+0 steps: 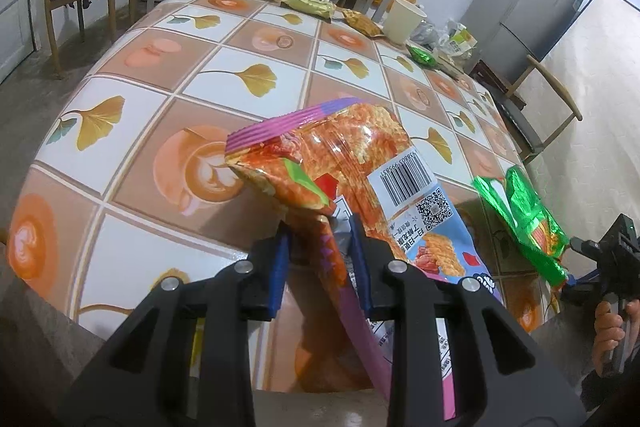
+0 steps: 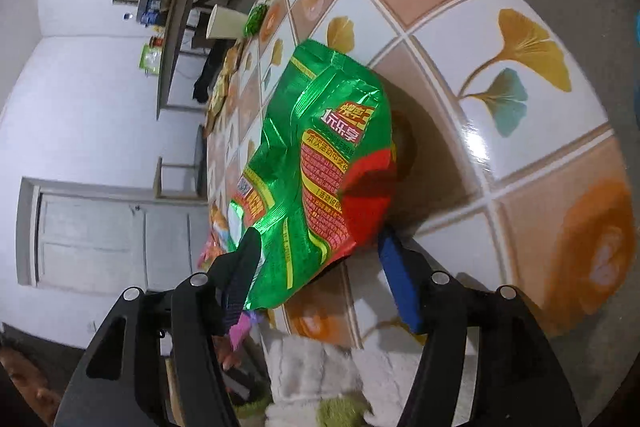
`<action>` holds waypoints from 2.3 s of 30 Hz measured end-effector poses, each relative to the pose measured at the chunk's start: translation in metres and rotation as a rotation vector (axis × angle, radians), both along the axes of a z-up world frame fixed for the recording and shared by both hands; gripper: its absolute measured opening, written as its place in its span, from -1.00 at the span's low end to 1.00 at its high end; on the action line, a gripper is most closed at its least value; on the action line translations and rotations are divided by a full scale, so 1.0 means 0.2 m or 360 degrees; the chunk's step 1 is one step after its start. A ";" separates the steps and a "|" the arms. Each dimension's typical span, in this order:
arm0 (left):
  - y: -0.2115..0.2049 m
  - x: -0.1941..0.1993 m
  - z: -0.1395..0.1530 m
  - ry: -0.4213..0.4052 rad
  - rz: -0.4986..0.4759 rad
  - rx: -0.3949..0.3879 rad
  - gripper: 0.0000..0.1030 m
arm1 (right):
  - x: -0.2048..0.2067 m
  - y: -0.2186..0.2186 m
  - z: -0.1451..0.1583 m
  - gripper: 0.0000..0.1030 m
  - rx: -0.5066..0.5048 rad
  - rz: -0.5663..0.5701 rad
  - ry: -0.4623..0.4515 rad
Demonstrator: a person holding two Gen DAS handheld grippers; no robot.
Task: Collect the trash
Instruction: 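Lift both snack bags off the table, adjusting the green bag in the right tool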
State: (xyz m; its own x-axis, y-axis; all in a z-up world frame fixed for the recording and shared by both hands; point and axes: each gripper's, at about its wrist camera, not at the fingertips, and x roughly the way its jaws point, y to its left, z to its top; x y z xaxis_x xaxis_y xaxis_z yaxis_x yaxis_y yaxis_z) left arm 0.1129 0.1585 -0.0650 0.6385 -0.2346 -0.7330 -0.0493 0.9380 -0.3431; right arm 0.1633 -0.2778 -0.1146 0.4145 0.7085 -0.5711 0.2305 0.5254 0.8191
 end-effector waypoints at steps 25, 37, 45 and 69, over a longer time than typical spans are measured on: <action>0.00 -0.01 0.00 -0.0014 -0.0009 -0.0018 -0.47 | 0.31 0.20 -0.02 -0.60 -0.0232 -0.0248 -0.0097; 0.02 0.01 0.00 -0.0015 -0.0031 -0.0043 -0.47 | 0.33 0.17 0.11 -0.80 -0.0775 0.0250 -0.0246; 0.01 0.01 -0.01 -0.0026 -0.0026 -0.0021 -0.47 | 0.25 0.04 0.19 -0.80 -0.0998 0.0580 -0.0314; -0.01 0.02 -0.01 -0.0023 -0.0039 -0.0005 -0.47 | 0.31 0.24 0.11 0.07 -0.0502 0.0561 -0.0174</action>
